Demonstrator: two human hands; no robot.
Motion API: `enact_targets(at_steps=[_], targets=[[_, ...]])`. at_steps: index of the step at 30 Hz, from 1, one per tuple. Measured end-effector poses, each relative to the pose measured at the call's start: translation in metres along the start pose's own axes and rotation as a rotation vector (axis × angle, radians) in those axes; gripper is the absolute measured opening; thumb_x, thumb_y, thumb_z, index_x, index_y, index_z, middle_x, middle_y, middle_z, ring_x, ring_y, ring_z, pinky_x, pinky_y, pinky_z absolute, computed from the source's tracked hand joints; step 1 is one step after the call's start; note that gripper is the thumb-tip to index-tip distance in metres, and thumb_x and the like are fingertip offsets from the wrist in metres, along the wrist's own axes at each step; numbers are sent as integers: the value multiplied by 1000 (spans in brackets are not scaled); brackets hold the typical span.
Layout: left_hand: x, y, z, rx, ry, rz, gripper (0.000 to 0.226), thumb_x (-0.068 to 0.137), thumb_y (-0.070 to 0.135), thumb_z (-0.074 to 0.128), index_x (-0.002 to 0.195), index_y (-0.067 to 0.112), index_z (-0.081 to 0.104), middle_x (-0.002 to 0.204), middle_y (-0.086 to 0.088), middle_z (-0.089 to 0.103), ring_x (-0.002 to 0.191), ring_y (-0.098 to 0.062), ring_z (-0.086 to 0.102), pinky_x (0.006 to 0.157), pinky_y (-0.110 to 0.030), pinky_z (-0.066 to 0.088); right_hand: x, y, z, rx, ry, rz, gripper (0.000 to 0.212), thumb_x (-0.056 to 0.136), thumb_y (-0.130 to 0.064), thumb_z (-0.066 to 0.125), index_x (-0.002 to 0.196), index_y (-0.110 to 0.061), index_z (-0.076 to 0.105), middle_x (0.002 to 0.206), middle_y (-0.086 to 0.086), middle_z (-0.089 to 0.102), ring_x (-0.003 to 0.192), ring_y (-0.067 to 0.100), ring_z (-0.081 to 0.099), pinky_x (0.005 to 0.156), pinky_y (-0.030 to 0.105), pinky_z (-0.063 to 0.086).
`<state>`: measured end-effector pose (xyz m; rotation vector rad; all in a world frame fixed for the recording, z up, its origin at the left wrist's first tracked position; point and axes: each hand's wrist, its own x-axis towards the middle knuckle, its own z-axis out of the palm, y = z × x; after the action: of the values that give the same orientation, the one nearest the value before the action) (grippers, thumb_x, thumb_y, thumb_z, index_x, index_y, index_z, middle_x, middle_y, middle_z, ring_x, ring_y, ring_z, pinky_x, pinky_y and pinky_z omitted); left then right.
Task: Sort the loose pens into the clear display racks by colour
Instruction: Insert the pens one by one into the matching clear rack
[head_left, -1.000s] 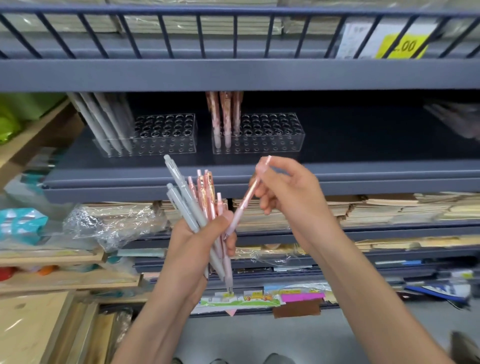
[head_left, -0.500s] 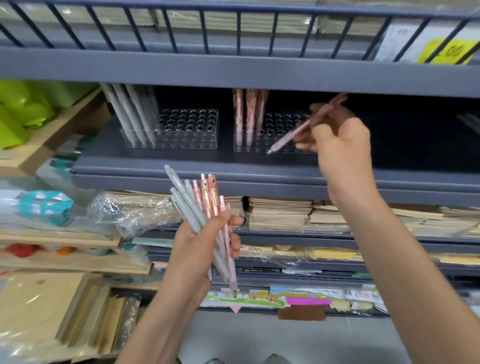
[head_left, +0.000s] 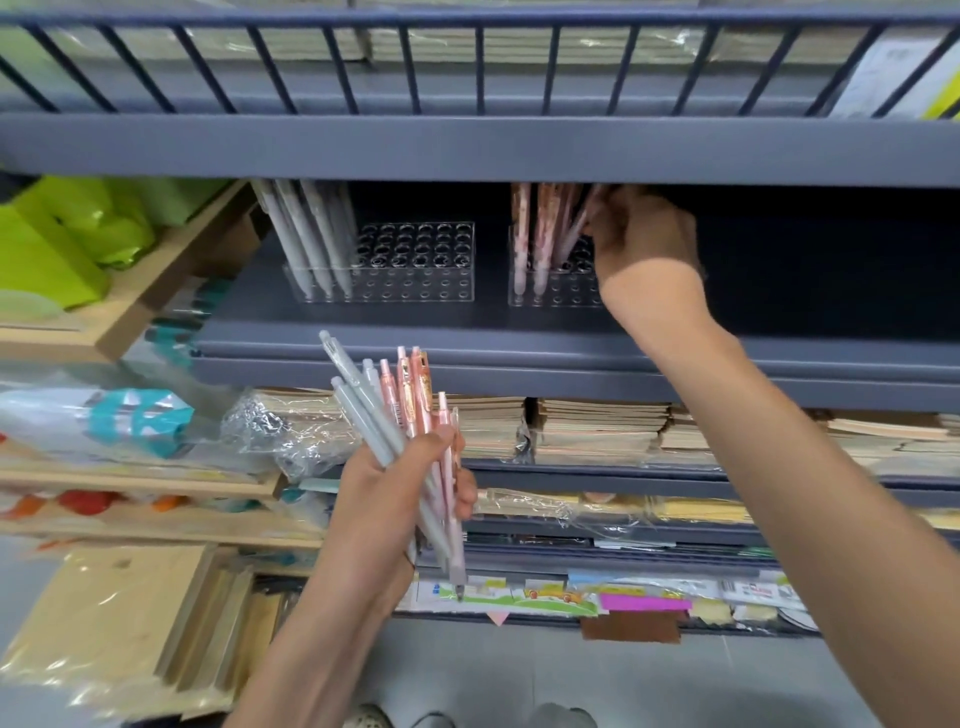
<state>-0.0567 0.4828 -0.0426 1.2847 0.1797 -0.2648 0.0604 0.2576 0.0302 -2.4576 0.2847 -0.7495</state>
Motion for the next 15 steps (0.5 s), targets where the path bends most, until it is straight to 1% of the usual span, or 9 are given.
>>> enact_targets(at_steps=[2, 3, 6, 9, 12, 14, 15], targets=[[1, 3, -4, -26, -13, 16, 20, 92, 24, 67, 89, 4, 65, 57, -13, 60, 48, -23, 55, 50, -30, 46, -1, -3, 6, -124, -29, -47, 26, 102, -22, 42, 114, -6, 58, 107, 20, 65, 98, 40, 59, 73, 34, 39], [2, 4, -5, -45, -18, 24, 19, 91, 22, 68, 88, 3, 66, 59, -12, 61, 50, -24, 57, 50, -30, 50, -1, -3, 9, -140, -42, -47, 25, 101, -19, 42, 117, -7, 56, 106, 20, 65, 96, 40, 58, 71, 33, 36], [6, 9, -10, -63, -44, 55, 14, 87, 19, 71, 79, 8, 75, 66, -12, 65, 56, -25, 64, 52, -29, 54, -1, -5, 12, -211, -74, -39, 28, 98, -11, 44, 125, -9, 52, 111, 22, 63, 98, 40, 58, 72, 30, 29], [7, 14, -13, -56, -72, 69, 10, 82, 22, 75, 77, 14, 79, 73, -15, 69, 59, -26, 67, 51, -29, 55, 2, -8, 11, -216, -97, -54, 29, 97, -7, 44, 125, -6, 53, 112, 24, 62, 101, 41, 58, 73, 31, 32], [7, 17, -14, -45, -98, 87, 10, 76, 28, 80, 77, 18, 80, 78, -14, 73, 60, -24, 69, 53, -29, 56, 1, -9, 9, -172, -124, -45, 28, 99, -10, 44, 125, -5, 54, 113, 23, 63, 103, 41, 58, 76, 33, 38], [9, 18, -14, -45, -99, 89, 14, 71, 31, 82, 77, 19, 79, 82, -16, 74, 61, -25, 70, 53, -30, 57, 1, -6, 9, -101, -123, -31, 28, 100, -17, 45, 126, -8, 54, 112, 18, 66, 102, 40, 60, 82, 34, 42], [10, 18, -14, -47, -98, 87, 14, 71, 30, 83, 78, 18, 79, 84, -17, 74, 62, -26, 70, 53, -30, 57, -2, -4, 6, -52, -121, -12, 29, 99, -20, 48, 127, -11, 54, 110, 11, 69, 101, 36, 62, 85, 29, 42]])
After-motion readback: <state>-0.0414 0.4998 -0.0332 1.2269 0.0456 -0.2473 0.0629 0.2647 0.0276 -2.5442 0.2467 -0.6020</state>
